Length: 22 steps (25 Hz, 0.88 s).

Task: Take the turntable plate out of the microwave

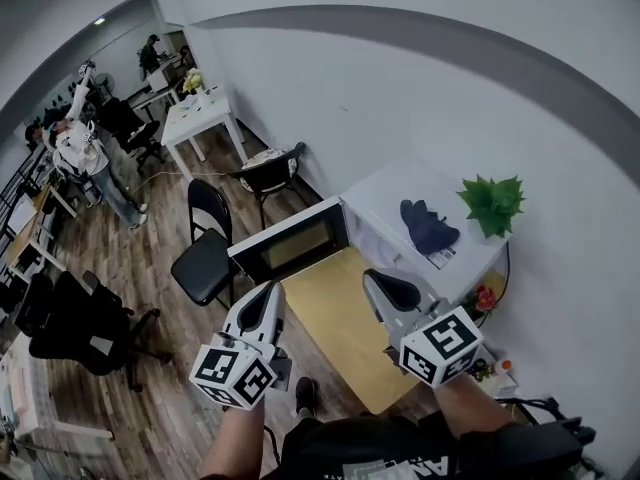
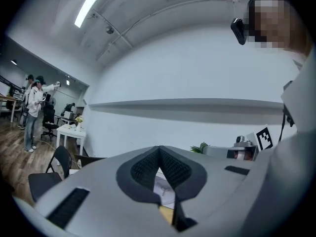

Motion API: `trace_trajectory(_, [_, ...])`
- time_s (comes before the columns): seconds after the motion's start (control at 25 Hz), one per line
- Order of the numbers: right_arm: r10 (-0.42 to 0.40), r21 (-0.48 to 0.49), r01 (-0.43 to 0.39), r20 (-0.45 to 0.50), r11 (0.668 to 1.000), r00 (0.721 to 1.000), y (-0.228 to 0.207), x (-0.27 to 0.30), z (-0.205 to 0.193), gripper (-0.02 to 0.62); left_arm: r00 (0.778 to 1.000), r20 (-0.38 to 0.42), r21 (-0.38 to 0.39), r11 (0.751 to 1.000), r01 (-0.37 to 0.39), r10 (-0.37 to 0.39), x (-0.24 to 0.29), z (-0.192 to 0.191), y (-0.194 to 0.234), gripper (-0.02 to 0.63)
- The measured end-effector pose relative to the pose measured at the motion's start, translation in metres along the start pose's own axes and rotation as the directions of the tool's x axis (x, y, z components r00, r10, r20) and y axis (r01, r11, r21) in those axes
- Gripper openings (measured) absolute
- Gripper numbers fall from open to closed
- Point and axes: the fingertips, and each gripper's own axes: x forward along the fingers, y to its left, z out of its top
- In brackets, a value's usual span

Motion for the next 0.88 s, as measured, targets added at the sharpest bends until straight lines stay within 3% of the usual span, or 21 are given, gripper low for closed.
trace_trajectory(0.24, [-0.172, 0.016, 0.172, 0.001, 0.985, 0.985, -0.03, 0.015, -0.005, 0.005, 0.982, -0.04, -0.002, 0.983, 0.185, -0.185, 0.05, -0.005, 0.013, 0.0])
trace_trajectory(0.52, [-0.344, 0.023, 0.343, 0.01, 0.939, 0.939, -0.048, 0.046, -0.002, 0.005, 0.92, -0.085, 0.002, 0.923, 0.384, -0.382, 0.096, -0.004, 0.037, 0.002])
trace_trajectory(0.88, [-0.488, 0.035, 0.487, 0.036, 0.873, 0.872, -0.068, 0.064, 0.006, 0.023, 0.853, -0.116, -0.008, 0.859, 0.512, -0.51, 0.138, -0.005, 0.06, 0.002])
